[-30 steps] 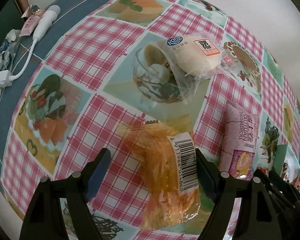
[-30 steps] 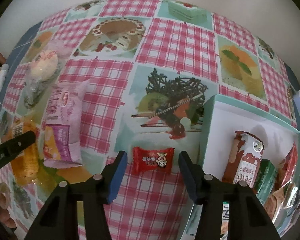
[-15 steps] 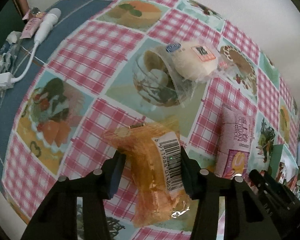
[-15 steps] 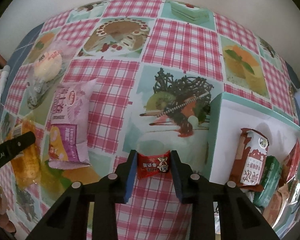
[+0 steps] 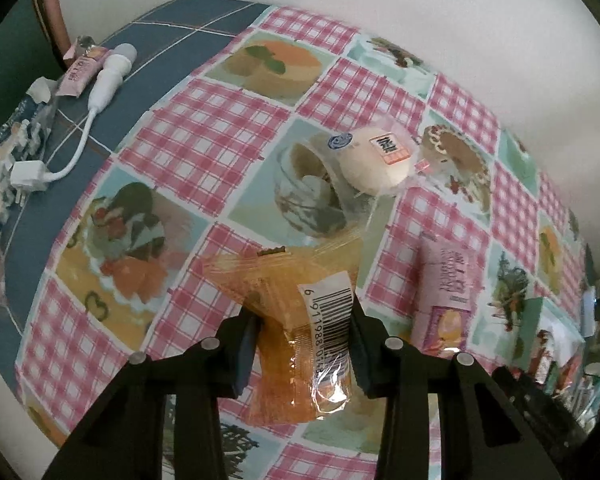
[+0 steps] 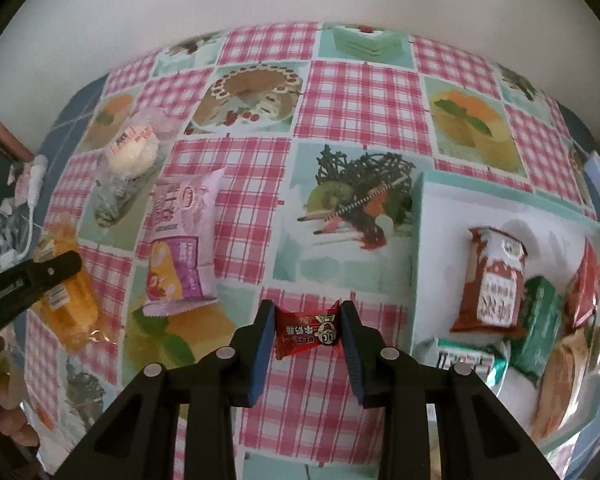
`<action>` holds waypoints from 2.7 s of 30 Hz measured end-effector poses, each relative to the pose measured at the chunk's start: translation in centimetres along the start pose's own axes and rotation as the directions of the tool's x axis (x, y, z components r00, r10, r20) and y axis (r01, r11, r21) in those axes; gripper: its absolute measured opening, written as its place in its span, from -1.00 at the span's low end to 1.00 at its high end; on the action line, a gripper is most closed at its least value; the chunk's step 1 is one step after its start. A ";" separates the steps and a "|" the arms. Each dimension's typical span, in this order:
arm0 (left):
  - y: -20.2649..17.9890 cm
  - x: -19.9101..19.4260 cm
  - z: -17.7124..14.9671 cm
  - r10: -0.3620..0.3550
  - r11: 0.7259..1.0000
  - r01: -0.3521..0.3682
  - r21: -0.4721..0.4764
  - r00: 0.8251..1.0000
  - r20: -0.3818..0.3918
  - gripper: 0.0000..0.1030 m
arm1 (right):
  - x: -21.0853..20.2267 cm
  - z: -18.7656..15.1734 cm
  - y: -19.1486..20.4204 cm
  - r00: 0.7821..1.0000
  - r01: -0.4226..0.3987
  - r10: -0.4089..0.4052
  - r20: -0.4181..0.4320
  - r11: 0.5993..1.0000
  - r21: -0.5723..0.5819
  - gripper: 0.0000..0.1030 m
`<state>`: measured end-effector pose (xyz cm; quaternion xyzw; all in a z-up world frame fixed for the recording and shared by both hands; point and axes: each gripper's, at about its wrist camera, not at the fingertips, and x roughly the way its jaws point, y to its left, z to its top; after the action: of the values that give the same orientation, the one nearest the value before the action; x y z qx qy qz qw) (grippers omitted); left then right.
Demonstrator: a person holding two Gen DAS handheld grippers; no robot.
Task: Organize snacks
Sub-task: 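Carry bread pack and red candy over the tray and lower them in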
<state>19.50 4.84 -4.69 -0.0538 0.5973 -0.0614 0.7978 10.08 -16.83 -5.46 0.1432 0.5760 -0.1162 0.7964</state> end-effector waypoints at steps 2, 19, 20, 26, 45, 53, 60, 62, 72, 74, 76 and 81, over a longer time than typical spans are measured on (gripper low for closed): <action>0.3 -0.8 -0.3 -0.017 1.000 0.017 -0.007 1.000 0.014 -0.19 | -0.6 -0.7 -0.4 1.000 -0.011 0.010 0.017 1.000 0.019 -0.32; -1.5 -6.2 0.1 -0.068 0.998 0.065 0.024 0.988 0.140 -0.20 | -6.3 -2.5 -4.0 0.988 -0.052 0.031 0.153 0.990 0.130 -0.32; -1.8 -6.6 0.0 -0.064 0.998 0.060 0.032 0.987 0.148 -0.20 | -6.7 -2.6 -4.3 0.987 -0.053 0.032 0.159 0.990 0.132 -0.32; -4.2 -7.9 -0.9 -0.072 0.995 0.058 0.086 0.983 0.171 -0.20 | -8.7 -3.4 -5.9 0.979 -0.052 0.020 0.202 0.987 0.152 -0.32; -14.4 -9.8 -5.2 -0.108 0.956 0.053 0.289 0.978 0.176 -0.19 | -11.8 -4.6 -12.9 0.968 -0.025 -0.036 0.250 0.971 0.237 -0.32; -17.9 -9.9 -7.2 -0.097 0.939 0.032 0.342 0.980 0.174 -0.19 | -13.1 -5.1 -17.1 0.961 -0.022 -0.069 0.269 0.947 0.322 -0.32; -21.6 -9.8 -9.7 -0.111 0.906 0.038 0.422 0.982 0.152 -0.19 | -13.8 -5.8 -20.4 0.959 -0.023 -0.088 0.269 0.924 0.382 -0.32; -22.4 -9.6 -10.5 -0.113 0.897 0.039 0.440 0.983 0.143 -0.19 | -13.9 -6.0 -21.4 0.958 -0.020 -0.097 0.270 0.916 0.400 -0.32; -26.6 -8.6 -14.2 -0.115 0.841 0.043 0.539 0.988 0.100 -0.19 | -14.1 -6.9 -24.5 0.960 -0.031 -0.100 0.260 0.890 0.454 -0.32; -27.1 -8.3 -14.7 -0.115 0.832 0.046 0.552 0.989 0.090 -0.19 | -14.0 -6.9 -24.5 0.962 -0.034 -0.095 0.258 0.891 0.453 -0.32; -27.6 -8.0 -15.1 -0.109 0.826 0.042 0.563 0.990 0.087 -0.19 | -13.6 -6.8 -24.4 0.964 -0.037 -0.086 0.251 0.894 0.447 -0.32; -28.5 -6.1 -15.9 -0.090 0.815 0.054 0.576 0.995 0.033 -0.19 | -11.3 -6.6 -24.0 0.980 -0.025 -0.065 0.189 0.898 0.439 -0.32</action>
<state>1.57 -22.45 1.11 0.1648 0.5248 -0.2672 0.7912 -7.63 -36.63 1.07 0.3006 0.4539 -0.2650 0.7958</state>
